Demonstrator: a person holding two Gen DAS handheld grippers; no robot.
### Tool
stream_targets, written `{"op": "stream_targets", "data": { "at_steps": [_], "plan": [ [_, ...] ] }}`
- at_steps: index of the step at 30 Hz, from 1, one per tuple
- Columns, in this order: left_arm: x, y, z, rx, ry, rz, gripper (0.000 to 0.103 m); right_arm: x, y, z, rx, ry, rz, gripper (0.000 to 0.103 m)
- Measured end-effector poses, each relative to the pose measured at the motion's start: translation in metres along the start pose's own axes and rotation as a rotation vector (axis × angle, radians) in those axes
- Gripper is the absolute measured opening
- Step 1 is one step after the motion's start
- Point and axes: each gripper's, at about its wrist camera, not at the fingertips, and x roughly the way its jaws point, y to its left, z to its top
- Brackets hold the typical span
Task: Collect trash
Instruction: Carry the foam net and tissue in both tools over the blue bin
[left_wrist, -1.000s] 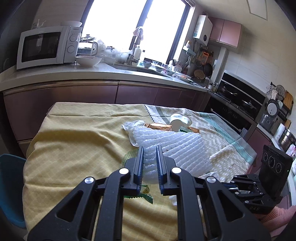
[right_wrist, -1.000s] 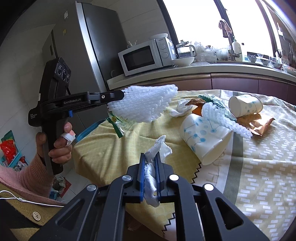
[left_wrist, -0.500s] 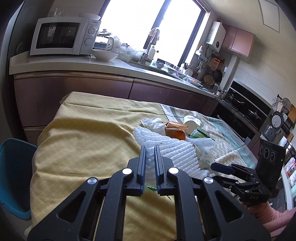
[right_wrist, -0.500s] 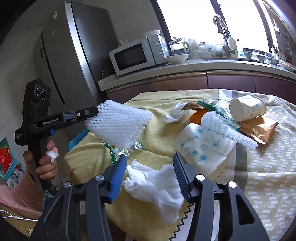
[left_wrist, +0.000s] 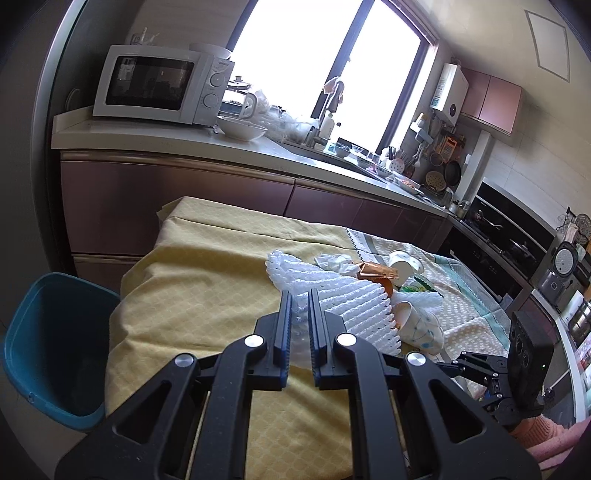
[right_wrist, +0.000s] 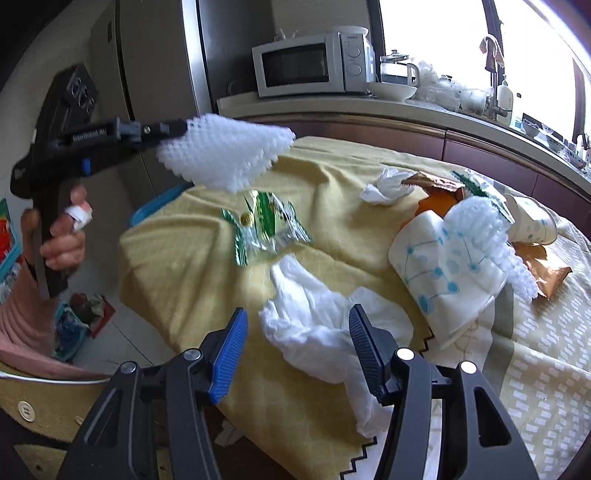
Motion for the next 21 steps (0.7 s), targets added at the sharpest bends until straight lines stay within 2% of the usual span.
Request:
{"op": "stream_targets", "data": {
  "at_steps": [1,2,5,10,14,19,21],
  "plan": [
    [-0.004,0.005,-0.002,-0.005,-0.005,0.009,0.009,0.002,0.000,-0.002,-0.003,0.006,-0.014,0.044],
    [-0.008,0.008,-0.002,-0.009,-0.009,0.022,0.009,0.003,0.000,-0.002,0.001,0.012,-0.009,0.024],
    [-0.022,0.021,-0.005,-0.019,-0.026,0.063,0.009,-0.005,-0.003,0.003,0.024,-0.017,0.019,0.013],
    [-0.049,0.047,-0.007,-0.055,-0.069,0.134,0.009,-0.023,0.004,0.029,0.030,-0.105,0.078,0.013],
    [-0.076,0.070,-0.007,-0.080,-0.111,0.206,0.009,-0.027,0.021,0.061,0.004,-0.161,0.170,0.013],
    [-0.107,0.103,-0.012,-0.117,-0.139,0.318,0.009,-0.004,0.052,0.108,-0.028,-0.179,0.334,0.013],
    [-0.117,0.119,-0.017,-0.140,-0.138,0.360,0.009,0.013,0.070,0.124,-0.059,-0.171,0.363,0.013]
  ]
}}
